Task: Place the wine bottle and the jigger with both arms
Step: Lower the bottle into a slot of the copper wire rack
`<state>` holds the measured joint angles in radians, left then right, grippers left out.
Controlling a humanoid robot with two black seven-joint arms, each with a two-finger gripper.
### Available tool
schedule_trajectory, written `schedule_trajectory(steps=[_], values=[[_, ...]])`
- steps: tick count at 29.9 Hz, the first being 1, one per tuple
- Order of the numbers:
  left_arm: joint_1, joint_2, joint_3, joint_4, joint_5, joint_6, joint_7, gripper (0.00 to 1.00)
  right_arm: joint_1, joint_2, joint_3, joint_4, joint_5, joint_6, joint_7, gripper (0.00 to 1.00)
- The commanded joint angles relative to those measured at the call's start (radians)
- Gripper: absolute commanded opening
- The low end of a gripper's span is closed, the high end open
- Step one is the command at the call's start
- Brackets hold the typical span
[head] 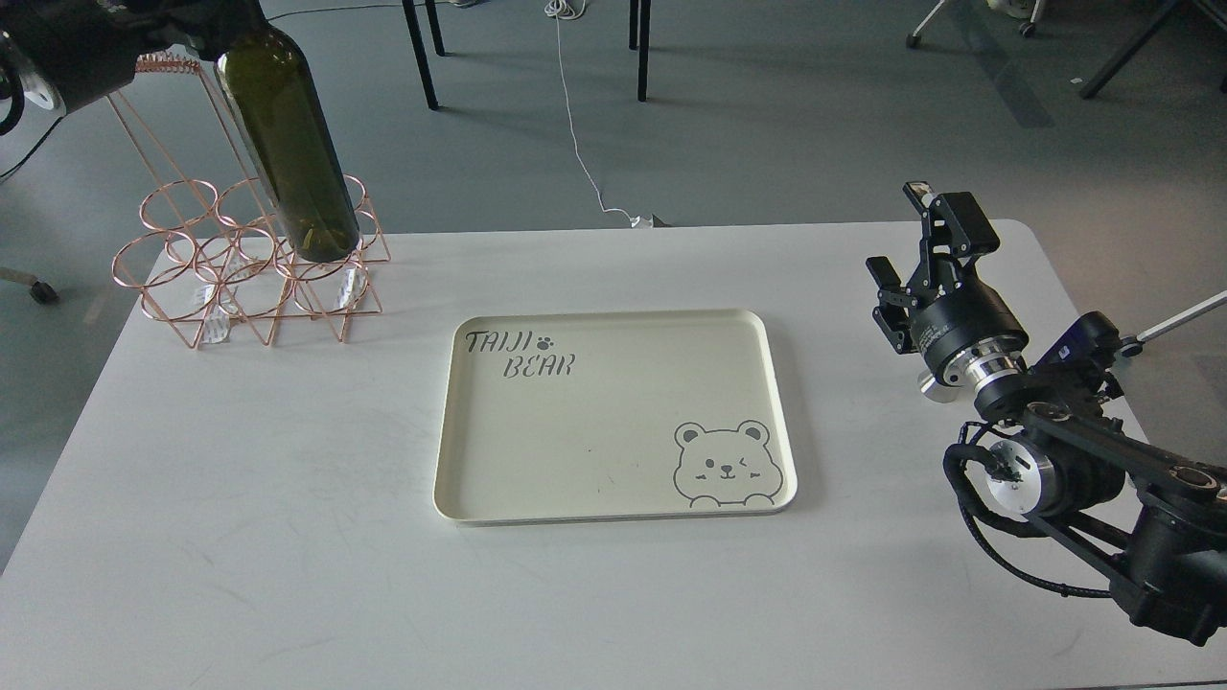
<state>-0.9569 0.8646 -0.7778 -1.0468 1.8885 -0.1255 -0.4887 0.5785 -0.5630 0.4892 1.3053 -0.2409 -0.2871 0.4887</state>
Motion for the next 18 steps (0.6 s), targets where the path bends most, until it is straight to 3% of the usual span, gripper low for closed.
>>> schedule_trajectory(steps=[1, 18], values=[[-0.002, -0.004, 0.000, 0.025, 0.000, 0.000, 0.000, 0.14, -0.002, -0.002, 0.000, 0.000, 0.000, 0.000, 0.000, 0.99], [0.000, -0.009, 0.015, 0.047, -0.003, 0.009, 0.000, 0.14, -0.005, -0.002, 0.000, 0.002, 0.000, 0.000, 0.000, 0.99]])
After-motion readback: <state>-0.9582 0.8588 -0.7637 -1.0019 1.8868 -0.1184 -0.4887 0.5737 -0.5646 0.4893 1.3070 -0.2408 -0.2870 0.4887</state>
